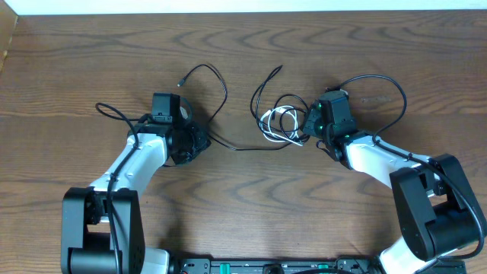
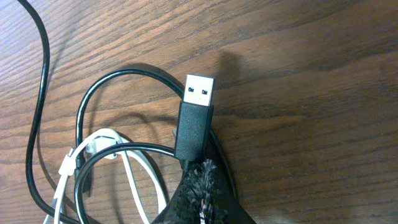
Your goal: Untangle cables
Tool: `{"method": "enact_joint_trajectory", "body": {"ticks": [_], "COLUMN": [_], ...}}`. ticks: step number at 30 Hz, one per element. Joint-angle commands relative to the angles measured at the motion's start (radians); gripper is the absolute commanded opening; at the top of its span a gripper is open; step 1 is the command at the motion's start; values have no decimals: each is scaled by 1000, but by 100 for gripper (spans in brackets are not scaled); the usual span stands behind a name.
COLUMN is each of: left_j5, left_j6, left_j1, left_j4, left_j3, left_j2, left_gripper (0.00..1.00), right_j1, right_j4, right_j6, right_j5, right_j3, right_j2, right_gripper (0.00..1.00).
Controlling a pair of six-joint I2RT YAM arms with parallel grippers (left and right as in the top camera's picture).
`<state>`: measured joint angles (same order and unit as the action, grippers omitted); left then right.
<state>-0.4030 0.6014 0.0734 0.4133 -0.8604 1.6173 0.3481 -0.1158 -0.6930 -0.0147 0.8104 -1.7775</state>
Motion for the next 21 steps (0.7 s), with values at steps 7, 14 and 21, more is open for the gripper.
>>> {"method": "enact_joint_trajectory", "body": {"ticks": [7, 14, 21], "left_j5": [31, 58, 102], "left_j6": [-6, -6, -6], "left_j1": [3, 3, 3], "left_j4": [5, -7, -11], "left_j3": [-7, -7, -7], "left_j2": [-18, -18, -18], "left_gripper": [98, 98, 98], "right_j1": [-7, -7, -7], "right_j4": [3, 7, 3], "right_j6": [2, 2, 2], "right_j5": [-1, -2, -2], "right_j3": [-5, -5, -5], "right_j2": [-14, -14, -14], "right_gripper": [8, 19, 17]}}
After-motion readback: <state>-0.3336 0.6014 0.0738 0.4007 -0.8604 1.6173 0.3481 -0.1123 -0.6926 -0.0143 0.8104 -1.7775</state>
